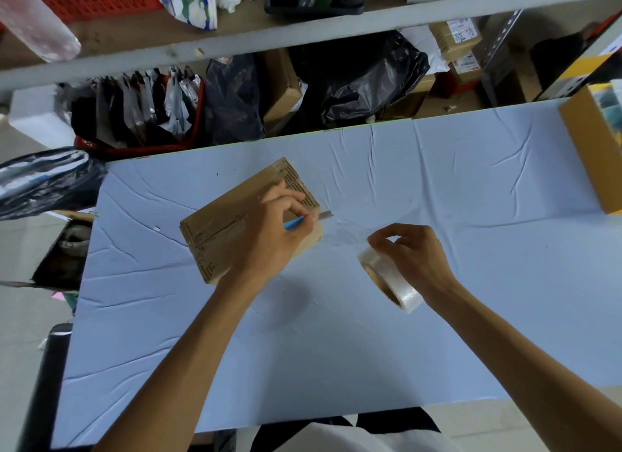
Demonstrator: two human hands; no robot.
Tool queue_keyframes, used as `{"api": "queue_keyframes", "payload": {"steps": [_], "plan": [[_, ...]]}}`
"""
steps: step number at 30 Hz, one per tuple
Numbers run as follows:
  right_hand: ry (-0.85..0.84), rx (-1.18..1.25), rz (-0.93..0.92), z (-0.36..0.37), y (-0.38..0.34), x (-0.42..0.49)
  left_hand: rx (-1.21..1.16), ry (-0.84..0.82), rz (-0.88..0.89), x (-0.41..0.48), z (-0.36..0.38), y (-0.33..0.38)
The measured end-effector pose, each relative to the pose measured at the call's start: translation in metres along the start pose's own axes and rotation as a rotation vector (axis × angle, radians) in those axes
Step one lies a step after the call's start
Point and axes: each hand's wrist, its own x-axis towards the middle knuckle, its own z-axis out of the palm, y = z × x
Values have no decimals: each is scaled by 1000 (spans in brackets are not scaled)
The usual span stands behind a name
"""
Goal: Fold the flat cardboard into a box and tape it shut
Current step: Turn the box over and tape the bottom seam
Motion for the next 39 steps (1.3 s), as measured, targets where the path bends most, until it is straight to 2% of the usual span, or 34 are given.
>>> {"api": "queue_keyframes", "payload": {"steps": [6, 11, 19, 34, 39], "plan": [[-61, -167, -46, -2, 2, 5, 103, 30, 27, -1, 7, -7], [-66, -163, -29, -2, 1, 5, 206, 56, 87, -1, 14, -11], [-83, -137, -3, 1, 1, 1, 205, 107, 115, -3, 23, -12], [-83, -199, -64, 7, -4, -5, 397, -3, 118, -2, 25, 5], [-72, -293, -126, 12, -13, -11, 448, -79, 20, 7, 25, 17]]}}
